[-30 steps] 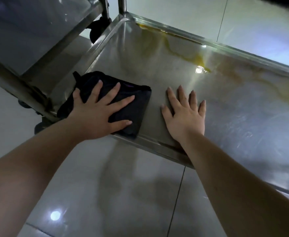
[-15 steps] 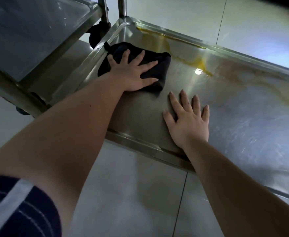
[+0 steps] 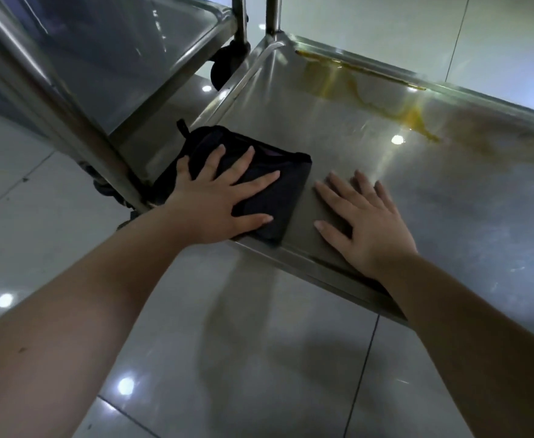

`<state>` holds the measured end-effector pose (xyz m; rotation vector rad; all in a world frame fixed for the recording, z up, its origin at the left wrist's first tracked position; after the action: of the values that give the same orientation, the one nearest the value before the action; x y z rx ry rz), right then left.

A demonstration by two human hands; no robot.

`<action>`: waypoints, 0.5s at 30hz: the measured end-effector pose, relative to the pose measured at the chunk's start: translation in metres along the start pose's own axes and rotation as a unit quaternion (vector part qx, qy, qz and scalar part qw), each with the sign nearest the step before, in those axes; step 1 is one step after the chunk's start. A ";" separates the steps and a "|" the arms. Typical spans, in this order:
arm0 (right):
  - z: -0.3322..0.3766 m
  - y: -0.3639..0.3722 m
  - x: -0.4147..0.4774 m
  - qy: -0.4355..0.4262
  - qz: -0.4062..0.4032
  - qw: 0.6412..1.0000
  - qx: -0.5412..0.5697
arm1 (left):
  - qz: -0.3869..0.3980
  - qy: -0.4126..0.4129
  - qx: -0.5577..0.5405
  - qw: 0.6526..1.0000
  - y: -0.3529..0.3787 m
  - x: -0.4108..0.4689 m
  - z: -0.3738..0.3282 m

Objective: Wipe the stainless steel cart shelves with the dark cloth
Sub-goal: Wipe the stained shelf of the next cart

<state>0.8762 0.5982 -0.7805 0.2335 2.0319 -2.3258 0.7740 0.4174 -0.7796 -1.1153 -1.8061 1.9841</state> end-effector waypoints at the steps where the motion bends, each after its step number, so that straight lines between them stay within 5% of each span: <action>1: -0.003 0.001 0.000 0.010 0.007 1.000 -0.001 | 0.005 -0.004 0.003 1.000 0.001 -0.003 -0.002; 9: -0.023 0.001 -0.007 0.167 0.000 0.986 -0.017 | 0.022 -0.012 0.003 1.000 0.009 -0.009 -0.003; 15: -0.022 0.005 -0.005 0.159 0.023 0.987 -0.033 | -0.057 0.009 -0.006 0.998 -0.011 0.039 -0.008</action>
<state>0.8834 0.6185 -0.7874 0.6799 2.2042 -2.3138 0.7495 0.4499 -0.7833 -1.0058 -1.8316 1.8955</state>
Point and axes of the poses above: each hand's wrist, its own x-axis towards the middle knuckle, its own y-axis out of the palm, z = x × y, the point moved 9 cm from there along x, towards the middle knuckle, and after that the axes turned 2 degrees about z, right-handed, at the moved point
